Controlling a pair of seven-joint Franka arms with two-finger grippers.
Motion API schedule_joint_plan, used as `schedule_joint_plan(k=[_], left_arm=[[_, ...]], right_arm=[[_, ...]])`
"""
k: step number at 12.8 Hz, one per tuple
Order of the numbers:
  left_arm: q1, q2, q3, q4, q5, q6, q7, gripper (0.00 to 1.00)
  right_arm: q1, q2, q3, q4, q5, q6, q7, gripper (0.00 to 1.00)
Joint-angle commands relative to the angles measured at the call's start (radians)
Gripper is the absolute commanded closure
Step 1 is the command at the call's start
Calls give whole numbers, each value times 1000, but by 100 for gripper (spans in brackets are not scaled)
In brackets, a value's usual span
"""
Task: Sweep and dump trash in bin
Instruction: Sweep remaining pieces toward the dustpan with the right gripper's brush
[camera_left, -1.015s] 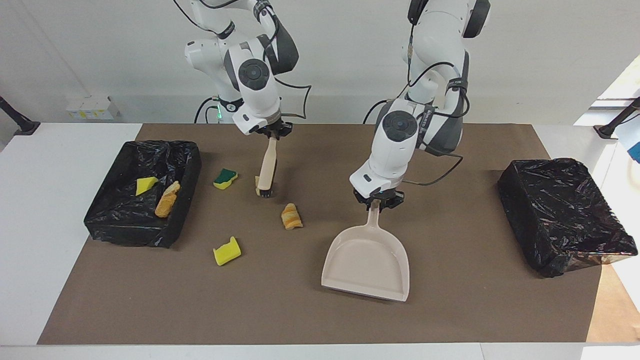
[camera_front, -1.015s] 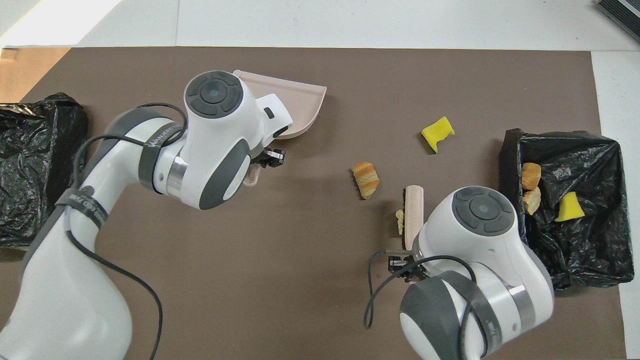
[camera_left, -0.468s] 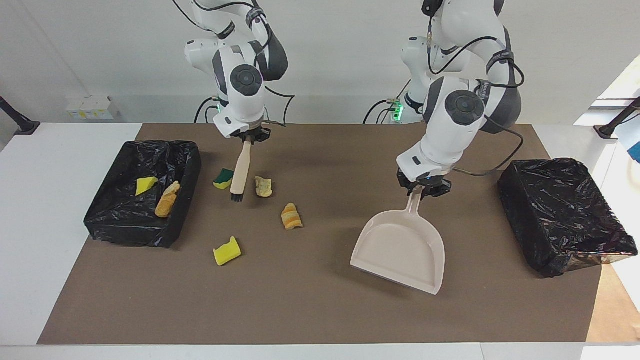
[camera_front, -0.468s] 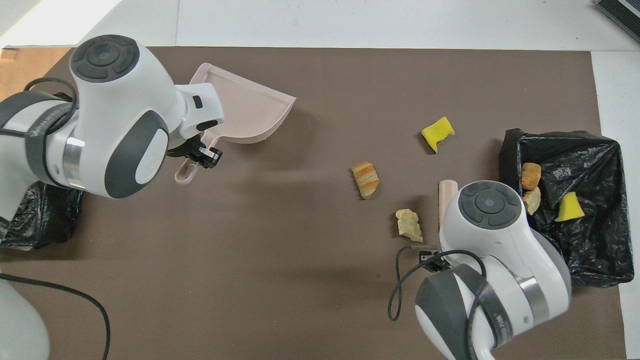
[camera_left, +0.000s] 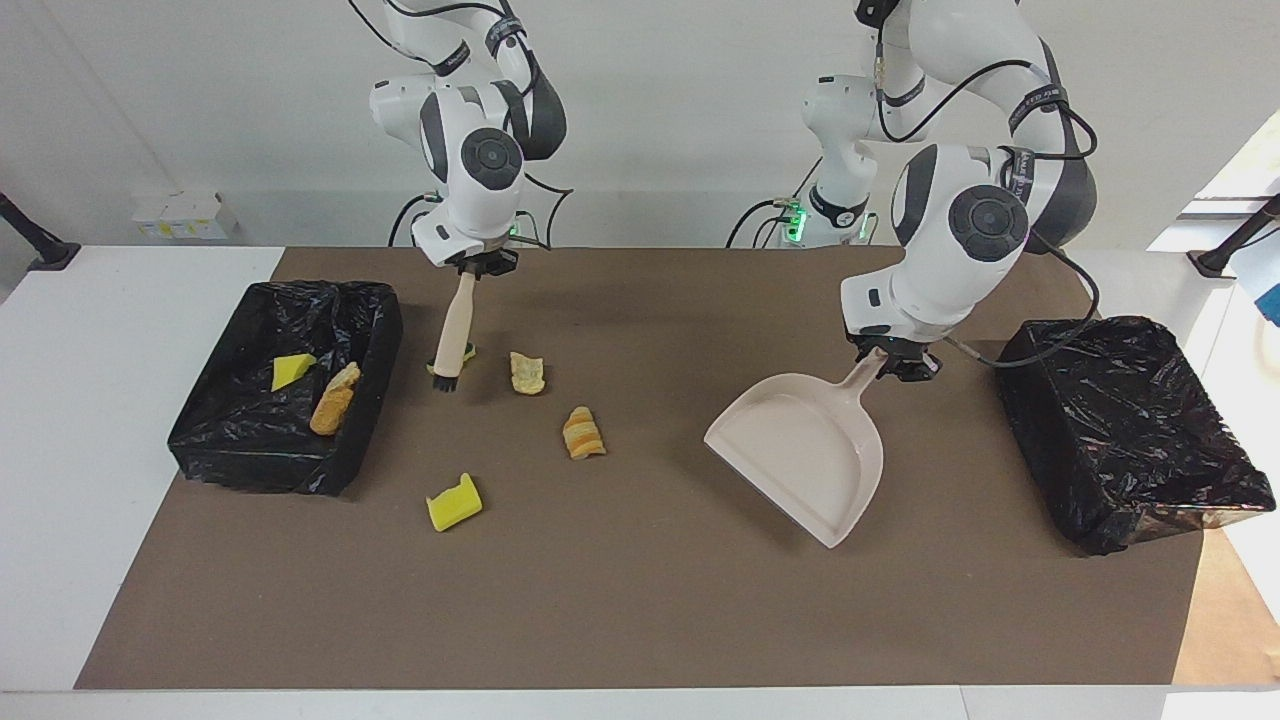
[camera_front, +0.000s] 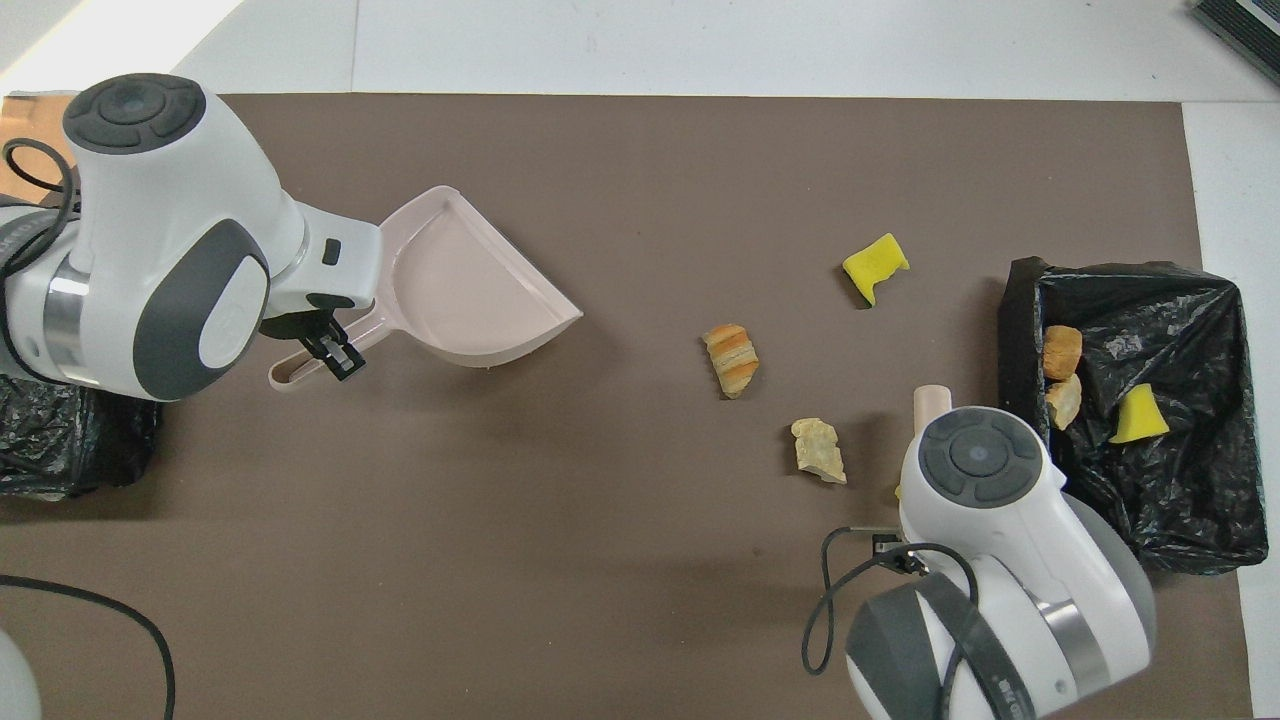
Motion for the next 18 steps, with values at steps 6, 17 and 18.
schedule_joint_plan(k=[6,17,18], left_arm=[[-37,-138,-8,-296,110,271,383,100],[-74,-130,-9,-355,116,387,308,100],[-95,-118,-9,-356,116,420,264,100]], right_arm=[[-92,-129,12,-212,-16,138,-73,100],[61,328,20,249,266,259,39,100],[62,359,20,304,285,236,39,100]])
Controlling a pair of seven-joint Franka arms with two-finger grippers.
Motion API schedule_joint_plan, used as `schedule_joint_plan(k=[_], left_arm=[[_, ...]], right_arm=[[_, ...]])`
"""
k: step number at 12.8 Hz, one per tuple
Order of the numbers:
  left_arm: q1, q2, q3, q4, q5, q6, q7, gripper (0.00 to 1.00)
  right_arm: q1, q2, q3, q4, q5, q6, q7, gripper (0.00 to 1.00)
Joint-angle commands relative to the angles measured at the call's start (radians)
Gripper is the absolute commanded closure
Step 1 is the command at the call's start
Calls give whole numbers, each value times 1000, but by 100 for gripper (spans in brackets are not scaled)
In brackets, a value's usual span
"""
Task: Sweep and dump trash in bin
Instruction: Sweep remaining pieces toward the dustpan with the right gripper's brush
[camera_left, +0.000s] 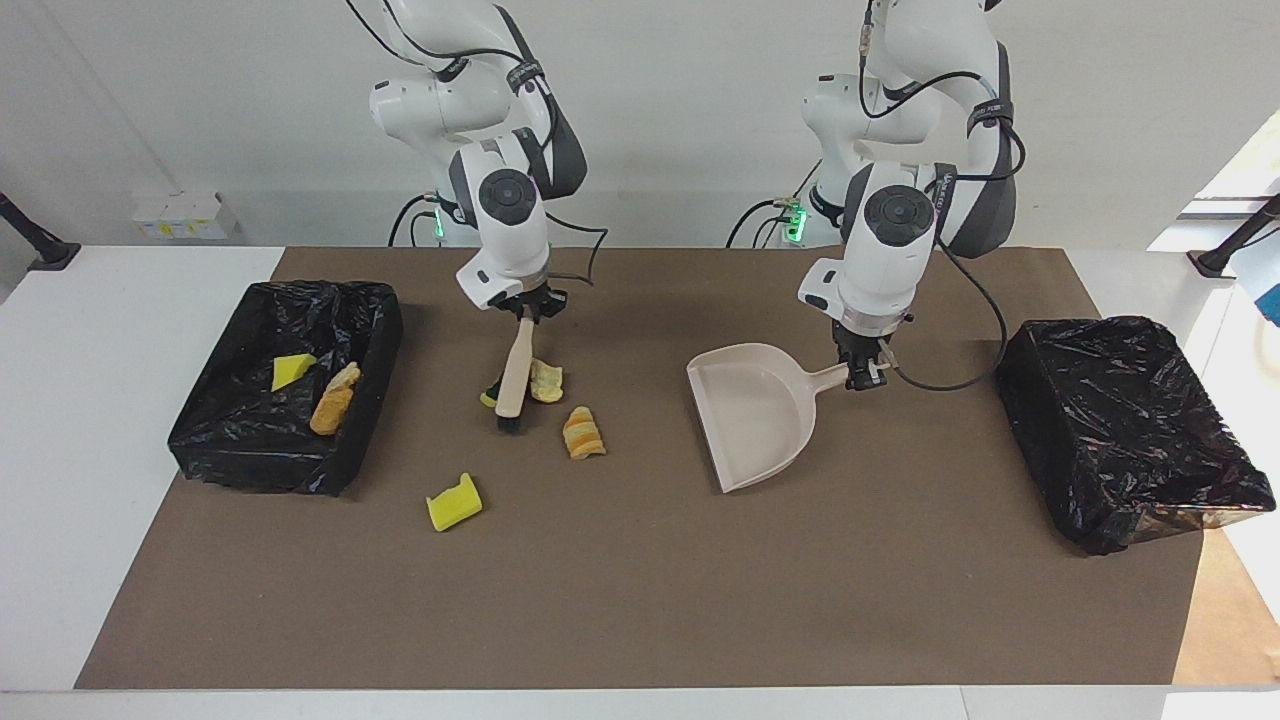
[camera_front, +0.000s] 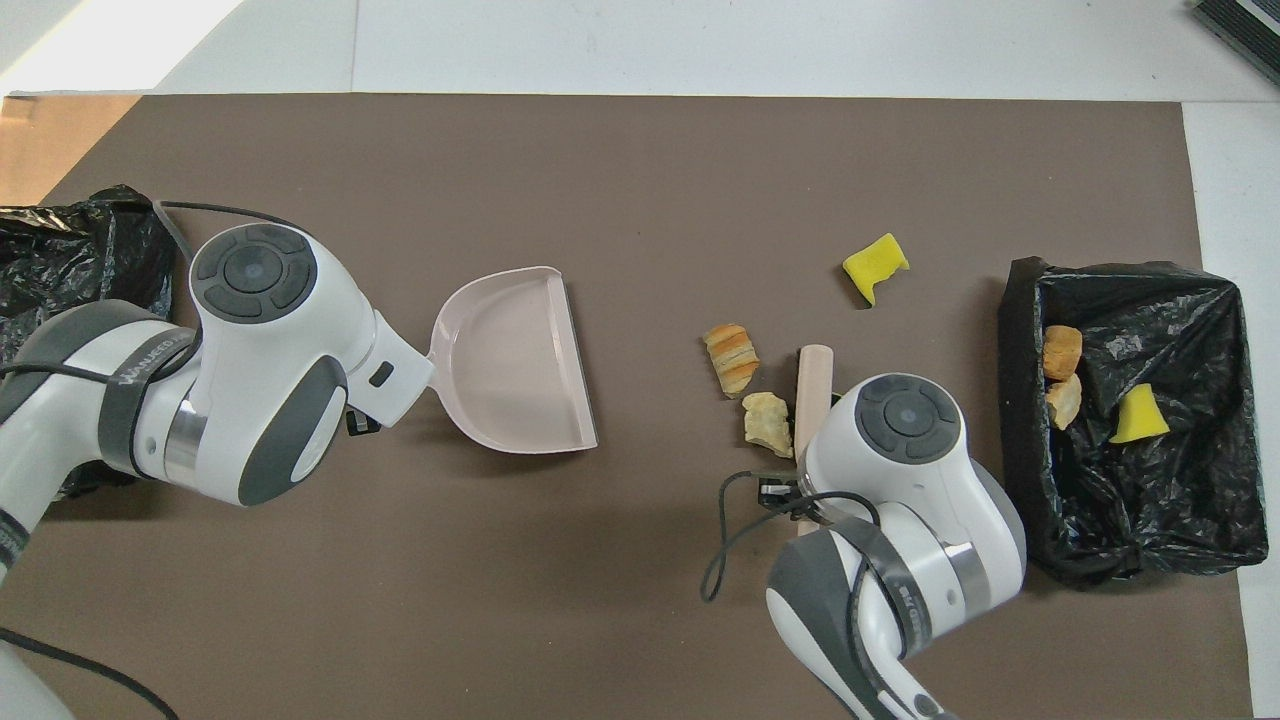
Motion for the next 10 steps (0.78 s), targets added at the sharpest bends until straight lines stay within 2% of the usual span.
schedule_joint_plan(k=[1,4,6,8,10], left_arm=[[-48,9,12,-34,16,84,-96,100],[-70,26,10,-34,16,109,-107,100],[-87,27,12,-34,16,107,-133,100],[-107,30,12,-19,19,98,-161,100],[-116,30,12,-20,19,104,-175,100]], right_arm=[[-4,102,3,192,51,-96,13,100],[-17,85,1,273,33,-218,15,100],[-34,48,-6,248,30,-260,-62,100],[-97,21,-2,183,31,-242,-152,100],[-103,22,-3,169,30,-216,-241,100]])
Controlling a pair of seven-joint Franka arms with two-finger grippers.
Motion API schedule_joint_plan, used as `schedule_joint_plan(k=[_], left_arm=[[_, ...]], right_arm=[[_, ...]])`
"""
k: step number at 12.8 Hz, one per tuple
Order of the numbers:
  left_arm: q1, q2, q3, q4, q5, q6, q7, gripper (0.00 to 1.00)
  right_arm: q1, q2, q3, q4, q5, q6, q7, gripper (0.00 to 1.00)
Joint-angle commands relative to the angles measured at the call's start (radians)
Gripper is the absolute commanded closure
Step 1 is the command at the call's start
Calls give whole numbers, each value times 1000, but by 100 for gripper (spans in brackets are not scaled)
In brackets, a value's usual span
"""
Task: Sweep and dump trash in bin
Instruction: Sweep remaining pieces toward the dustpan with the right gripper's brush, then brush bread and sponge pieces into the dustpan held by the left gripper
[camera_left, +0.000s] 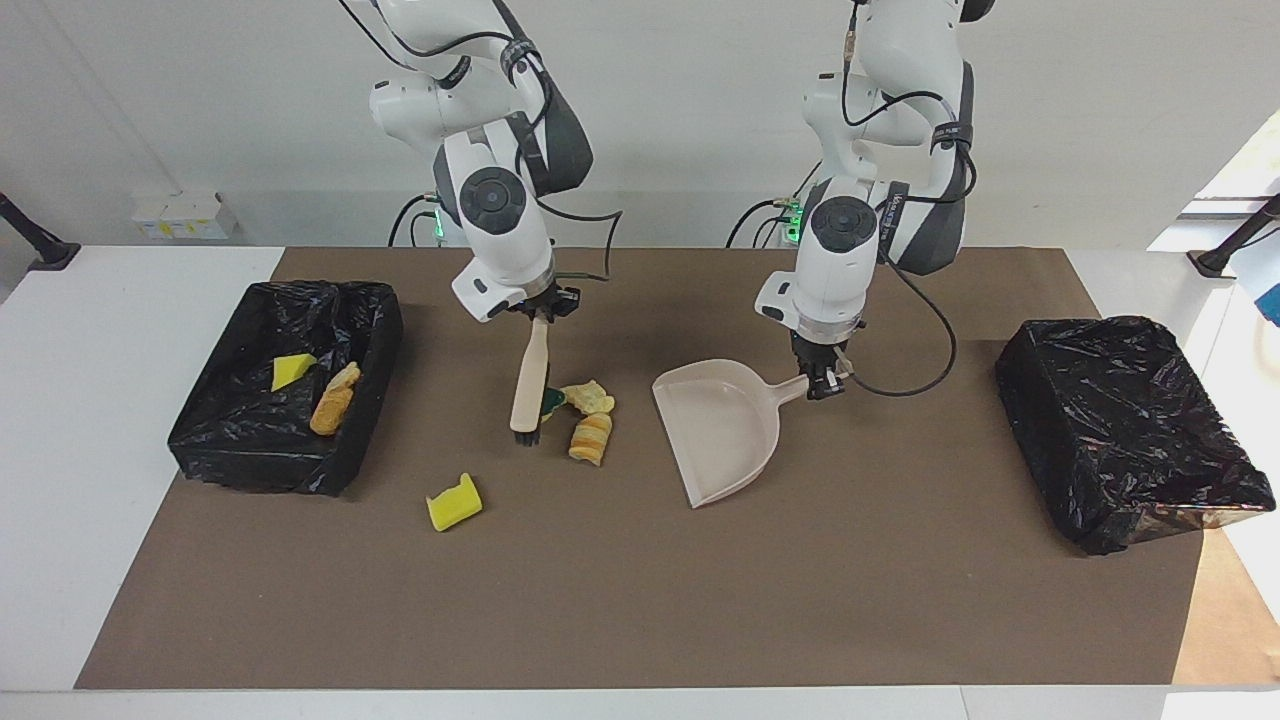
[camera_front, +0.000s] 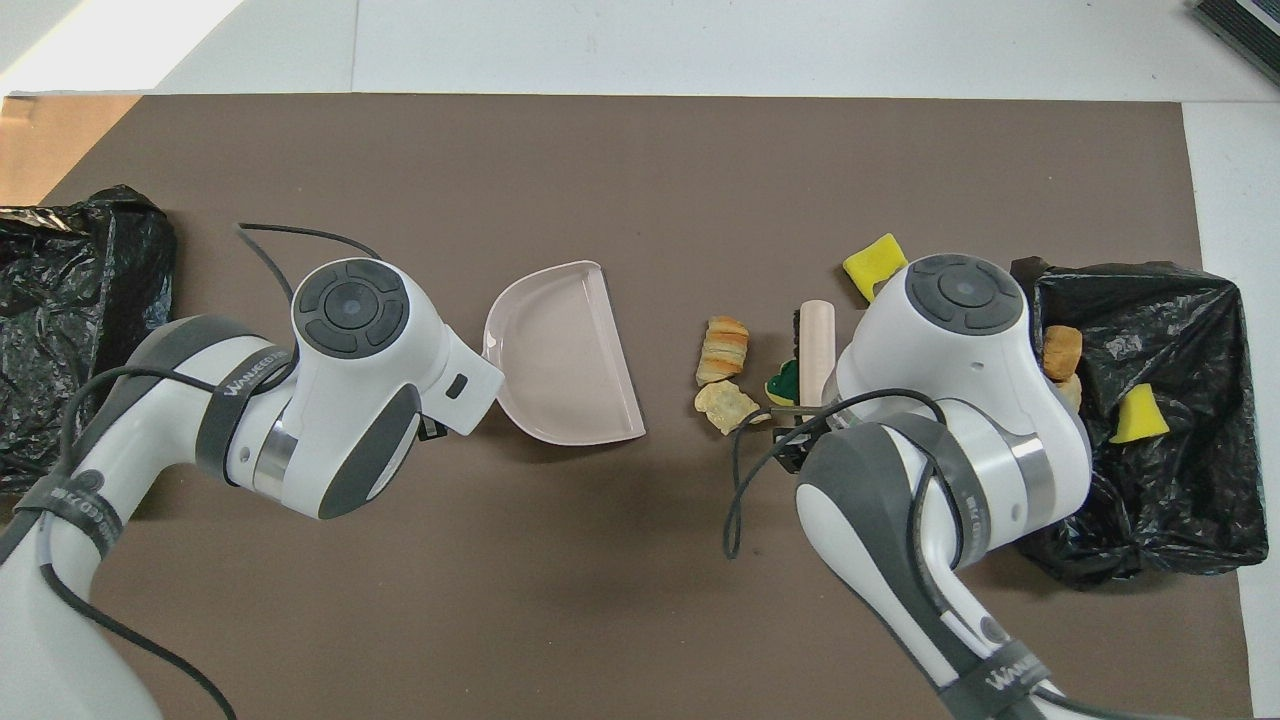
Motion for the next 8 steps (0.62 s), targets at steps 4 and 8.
schedule_joint_plan(k=[4,8], left_arm=[[-21,-11,12,-8,21,16,-29,100],[-30,-14,11,-16,24,23,-29,100]], right_arm=[[0,38,13,-55,28,174,-74,100],[98,69,13,-45,166,200,-66,100]])
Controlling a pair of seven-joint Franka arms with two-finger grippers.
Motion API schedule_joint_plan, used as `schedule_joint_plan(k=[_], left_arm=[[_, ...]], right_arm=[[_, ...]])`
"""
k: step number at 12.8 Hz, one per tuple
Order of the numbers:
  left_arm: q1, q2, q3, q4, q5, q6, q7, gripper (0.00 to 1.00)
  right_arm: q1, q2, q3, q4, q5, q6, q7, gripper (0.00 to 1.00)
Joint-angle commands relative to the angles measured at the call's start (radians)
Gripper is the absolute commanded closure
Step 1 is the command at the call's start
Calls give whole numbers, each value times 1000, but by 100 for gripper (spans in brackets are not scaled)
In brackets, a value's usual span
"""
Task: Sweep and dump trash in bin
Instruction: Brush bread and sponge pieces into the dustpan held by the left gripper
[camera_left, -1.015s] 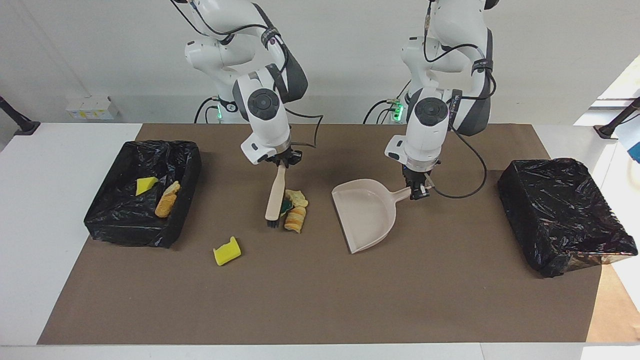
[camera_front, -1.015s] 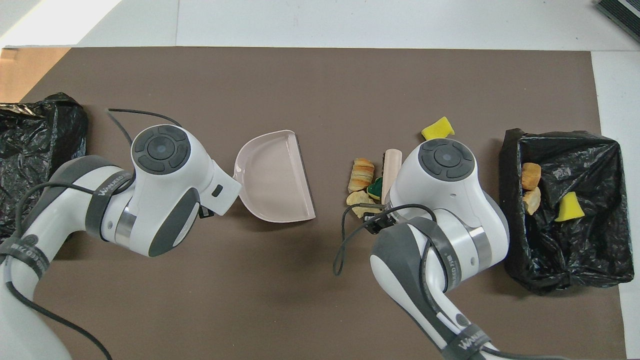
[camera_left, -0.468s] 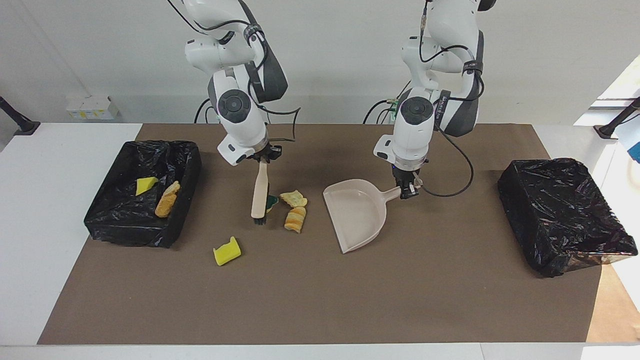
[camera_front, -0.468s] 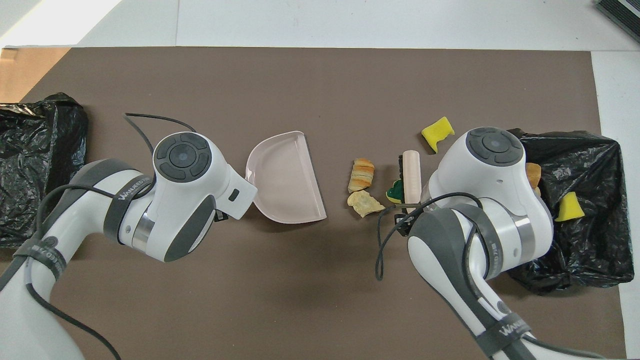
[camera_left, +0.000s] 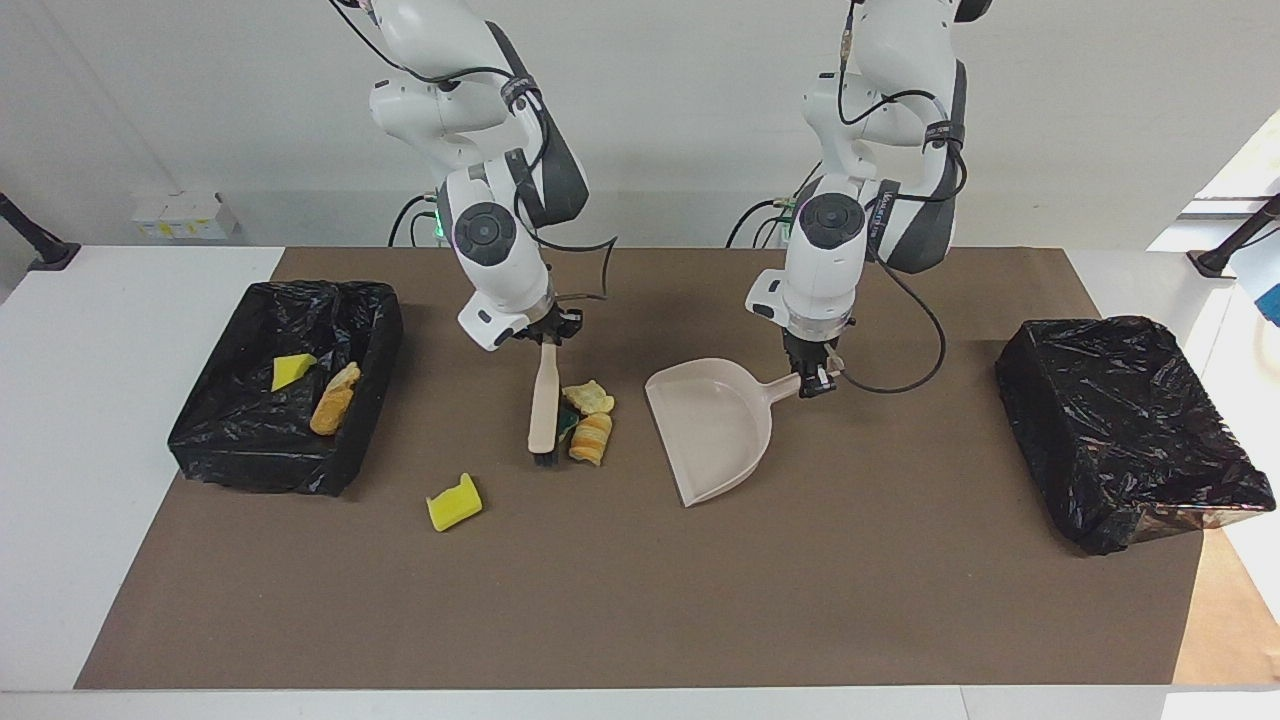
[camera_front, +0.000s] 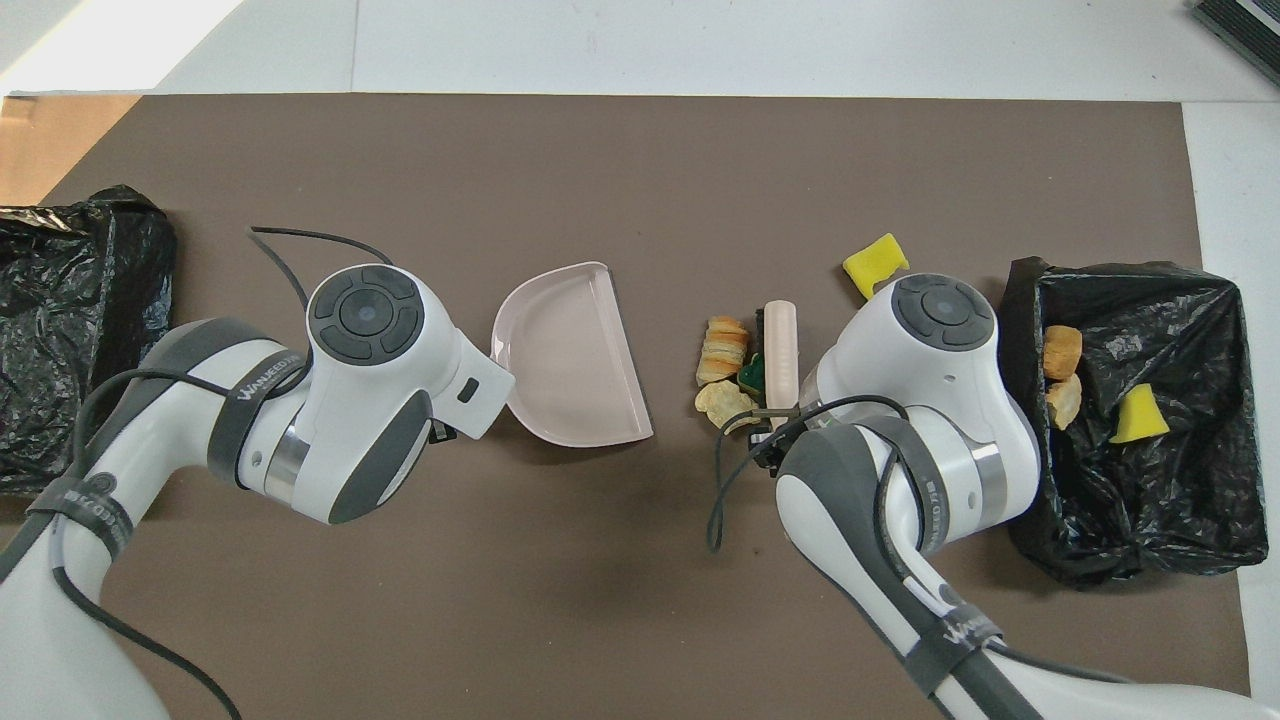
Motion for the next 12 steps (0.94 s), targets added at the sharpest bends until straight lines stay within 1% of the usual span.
schedule_joint_plan(k=[1,4,7,9,11,12], left_arm=[[-20,-14,10,-19,22,30,-19,100],[-20,-14,10,-29,22,52,-21,100],[-28,0,9,-74,22,145,-27,100],[-26,0,9,-75,21,164,-25,100],[-23,0,9,-83,21,187,-27,100],[-20,0,9,-85,21,188,-24,100]], right_arm=[[82,15,3,22,74,20,-19,100],[162,21,5,64,125,22,-25,100],[234,21,5,94,209,20,-18,100],[242,12,8,94,228,19,-22,100],[242,6,22,111,304,16,-24,100],[242,-4,22,121,315,5,-15,100]])
